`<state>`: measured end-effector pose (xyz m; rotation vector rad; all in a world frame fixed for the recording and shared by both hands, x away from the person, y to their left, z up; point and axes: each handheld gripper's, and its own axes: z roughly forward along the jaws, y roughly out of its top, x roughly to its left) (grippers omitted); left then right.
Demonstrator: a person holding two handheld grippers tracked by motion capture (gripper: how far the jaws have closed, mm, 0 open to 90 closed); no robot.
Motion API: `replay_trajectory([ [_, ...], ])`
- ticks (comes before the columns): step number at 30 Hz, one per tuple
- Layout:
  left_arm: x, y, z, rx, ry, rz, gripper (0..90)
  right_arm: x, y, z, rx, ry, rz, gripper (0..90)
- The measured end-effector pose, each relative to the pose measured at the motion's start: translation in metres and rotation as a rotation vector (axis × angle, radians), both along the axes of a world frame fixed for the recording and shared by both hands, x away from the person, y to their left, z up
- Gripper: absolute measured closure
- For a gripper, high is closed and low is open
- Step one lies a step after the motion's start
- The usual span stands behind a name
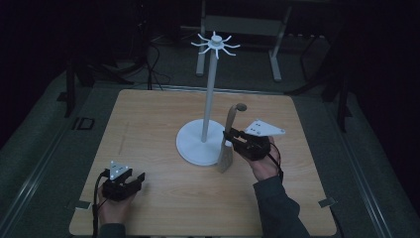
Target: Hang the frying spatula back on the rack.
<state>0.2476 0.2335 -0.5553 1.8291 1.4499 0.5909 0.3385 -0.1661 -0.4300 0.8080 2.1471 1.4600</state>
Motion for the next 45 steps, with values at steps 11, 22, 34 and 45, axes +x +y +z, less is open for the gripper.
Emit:
replay_trajectory([
  [11, 0.000, 0.000, 0.000, 0.001, 0.002, 0.000, 47.0, 0.004, -0.002, 0.008, 0.006, -0.010, -0.007, 75.5],
  [22, 0.000, 0.000, -0.001, -0.001, 0.004, 0.004, 47.0, 0.009, -0.006, 0.021, 0.035, -0.017, -0.010, 75.5],
  [34, 0.001, 0.000, -0.001, -0.003, 0.006, 0.010, 46.9, 0.016, -0.010, 0.033, 0.061, -0.021, -0.013, 75.4],
  [45, 0.000, 0.001, 0.000, -0.006, 0.003, 0.013, 46.9, 0.022, -0.011, 0.049, 0.081, -0.031, -0.009, 75.5],
])
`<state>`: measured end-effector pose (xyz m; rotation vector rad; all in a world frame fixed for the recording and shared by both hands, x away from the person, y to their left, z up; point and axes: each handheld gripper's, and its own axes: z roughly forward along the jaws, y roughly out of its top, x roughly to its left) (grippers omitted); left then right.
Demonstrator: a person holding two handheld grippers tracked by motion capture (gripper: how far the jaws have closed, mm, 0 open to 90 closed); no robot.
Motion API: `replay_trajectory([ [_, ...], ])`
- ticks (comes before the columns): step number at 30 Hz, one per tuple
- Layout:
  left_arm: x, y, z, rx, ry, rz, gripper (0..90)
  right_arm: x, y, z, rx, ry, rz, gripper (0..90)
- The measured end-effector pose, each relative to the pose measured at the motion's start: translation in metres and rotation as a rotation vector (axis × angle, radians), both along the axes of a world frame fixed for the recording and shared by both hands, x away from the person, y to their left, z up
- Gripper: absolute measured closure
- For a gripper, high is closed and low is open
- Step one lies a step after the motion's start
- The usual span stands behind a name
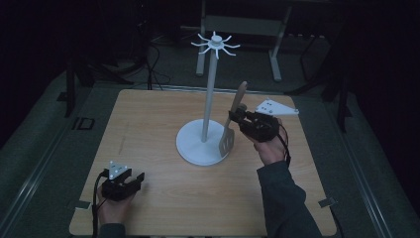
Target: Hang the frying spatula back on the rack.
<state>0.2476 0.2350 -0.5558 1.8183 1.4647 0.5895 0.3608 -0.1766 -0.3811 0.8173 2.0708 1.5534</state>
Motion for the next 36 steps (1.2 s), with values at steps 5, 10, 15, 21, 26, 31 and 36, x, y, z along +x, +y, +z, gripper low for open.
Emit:
replay_trajectory([
  [5, 0.000, 0.000, 0.000, -0.001, 0.001, 0.003, 46.9, 0.003, 0.001, 0.007, -0.004, -0.006, 0.000, 75.4],
  [10, 0.000, 0.000, 0.000, 0.000, 0.001, 0.001, 46.9, 0.007, 0.003, 0.015, -0.006, -0.015, -0.002, 75.5],
  [15, 0.000, 0.001, 0.000, 0.000, 0.002, 0.001, 46.9, 0.010, 0.006, 0.022, -0.024, -0.024, -0.001, 75.5],
  [21, 0.000, 0.000, 0.000, -0.001, 0.001, 0.001, 46.9, 0.014, 0.010, 0.032, -0.038, -0.028, -0.002, 75.4],
  [26, 0.000, 0.001, 0.000, -0.002, 0.002, 0.000, 46.9, 0.018, 0.012, 0.037, -0.041, -0.028, -0.010, 75.4],
  [31, 0.000, 0.001, 0.000, -0.003, 0.001, 0.002, 46.9, 0.020, 0.012, 0.039, -0.033, -0.024, -0.015, 75.5],
  [36, 0.000, 0.001, 0.000, -0.002, 0.001, 0.000, 46.9, 0.023, 0.009, 0.044, -0.021, -0.020, -0.027, 75.4],
])
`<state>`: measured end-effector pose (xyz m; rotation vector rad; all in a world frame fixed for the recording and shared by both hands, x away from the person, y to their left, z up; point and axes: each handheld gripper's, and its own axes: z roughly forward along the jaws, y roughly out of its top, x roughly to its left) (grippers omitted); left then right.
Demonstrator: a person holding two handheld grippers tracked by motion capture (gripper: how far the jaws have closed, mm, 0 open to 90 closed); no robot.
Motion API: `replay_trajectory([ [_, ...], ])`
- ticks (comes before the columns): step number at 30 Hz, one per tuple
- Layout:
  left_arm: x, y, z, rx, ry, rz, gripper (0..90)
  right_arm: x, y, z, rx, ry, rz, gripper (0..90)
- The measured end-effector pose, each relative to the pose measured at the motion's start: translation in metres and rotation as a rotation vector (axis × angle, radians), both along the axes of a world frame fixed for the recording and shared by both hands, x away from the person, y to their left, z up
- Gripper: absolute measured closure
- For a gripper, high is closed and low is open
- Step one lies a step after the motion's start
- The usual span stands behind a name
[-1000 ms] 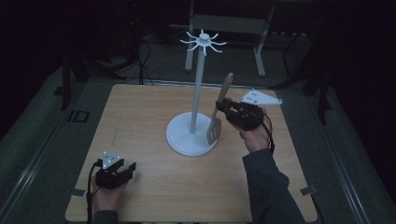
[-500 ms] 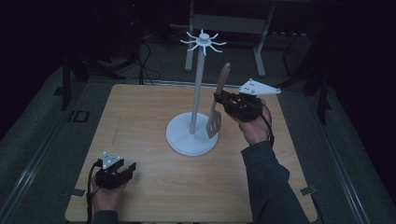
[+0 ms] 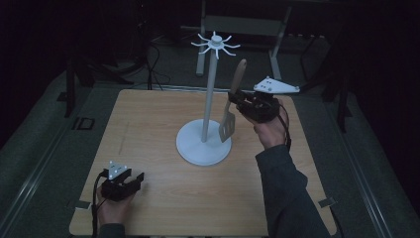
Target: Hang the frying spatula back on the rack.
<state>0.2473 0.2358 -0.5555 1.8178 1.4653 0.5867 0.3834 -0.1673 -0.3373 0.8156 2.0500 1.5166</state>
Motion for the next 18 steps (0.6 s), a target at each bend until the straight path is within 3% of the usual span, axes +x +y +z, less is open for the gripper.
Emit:
replay_trajectory([
  [8, 0.000, 0.000, 0.000, -0.001, -0.001, 0.001, 46.9, 0.002, -0.002, 0.008, 0.019, 0.002, -0.006, 75.4],
  [18, 0.000, 0.000, 0.000, -0.001, 0.000, 0.000, 46.9, 0.007, 0.004, 0.013, 0.000, 0.017, -0.006, 75.4],
])
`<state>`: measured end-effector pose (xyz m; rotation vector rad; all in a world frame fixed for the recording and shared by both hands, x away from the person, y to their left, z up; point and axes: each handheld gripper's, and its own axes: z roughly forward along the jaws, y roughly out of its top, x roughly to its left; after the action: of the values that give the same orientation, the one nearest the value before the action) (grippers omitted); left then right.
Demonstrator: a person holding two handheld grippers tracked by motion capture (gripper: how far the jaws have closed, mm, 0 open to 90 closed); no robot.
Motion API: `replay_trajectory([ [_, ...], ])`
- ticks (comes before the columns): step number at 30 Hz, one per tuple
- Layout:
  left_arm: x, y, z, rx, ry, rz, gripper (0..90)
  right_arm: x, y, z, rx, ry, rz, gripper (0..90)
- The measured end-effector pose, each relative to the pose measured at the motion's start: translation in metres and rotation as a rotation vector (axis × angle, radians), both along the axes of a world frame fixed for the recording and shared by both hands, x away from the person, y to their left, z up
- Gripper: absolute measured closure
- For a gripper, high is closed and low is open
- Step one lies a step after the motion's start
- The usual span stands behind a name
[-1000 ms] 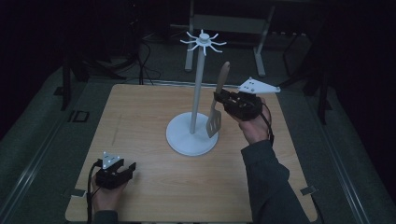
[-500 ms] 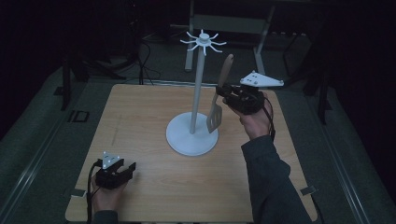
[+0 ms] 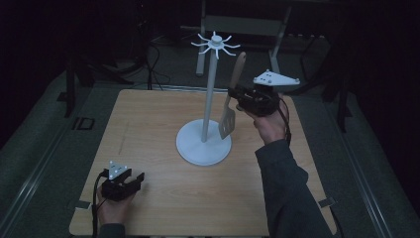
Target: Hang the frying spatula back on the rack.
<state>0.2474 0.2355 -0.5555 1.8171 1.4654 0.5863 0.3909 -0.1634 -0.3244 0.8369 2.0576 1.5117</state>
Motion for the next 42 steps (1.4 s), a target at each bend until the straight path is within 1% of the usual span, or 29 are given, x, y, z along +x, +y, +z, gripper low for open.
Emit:
replay_trajectory([
  [9, 0.000, 0.000, 0.000, 0.000, 0.000, -0.003, 46.9, 0.002, 0.007, -0.001, -0.016, 0.014, 0.016, 75.4],
  [14, 0.001, 0.000, 0.000, -0.001, 0.000, -0.002, 46.8, 0.003, 0.010, 0.002, -0.017, 0.011, 0.025, 75.4],
  [20, 0.001, 0.000, 0.000, -0.001, 0.000, -0.002, 46.8, 0.005, 0.014, 0.004, -0.026, 0.013, 0.027, 75.4],
  [29, 0.000, 0.000, 0.000, -0.003, -0.002, -0.001, 46.7, 0.011, 0.021, 0.003, -0.042, 0.031, 0.024, 75.4],
  [35, 0.000, 0.000, 0.001, -0.003, -0.002, -0.001, 46.8, 0.013, 0.024, 0.003, -0.045, 0.038, 0.024, 75.4],
  [42, 0.000, 0.001, 0.001, -0.005, -0.004, -0.002, 46.7, 0.016, 0.029, 0.003, -0.034, 0.049, 0.024, 75.4],
])
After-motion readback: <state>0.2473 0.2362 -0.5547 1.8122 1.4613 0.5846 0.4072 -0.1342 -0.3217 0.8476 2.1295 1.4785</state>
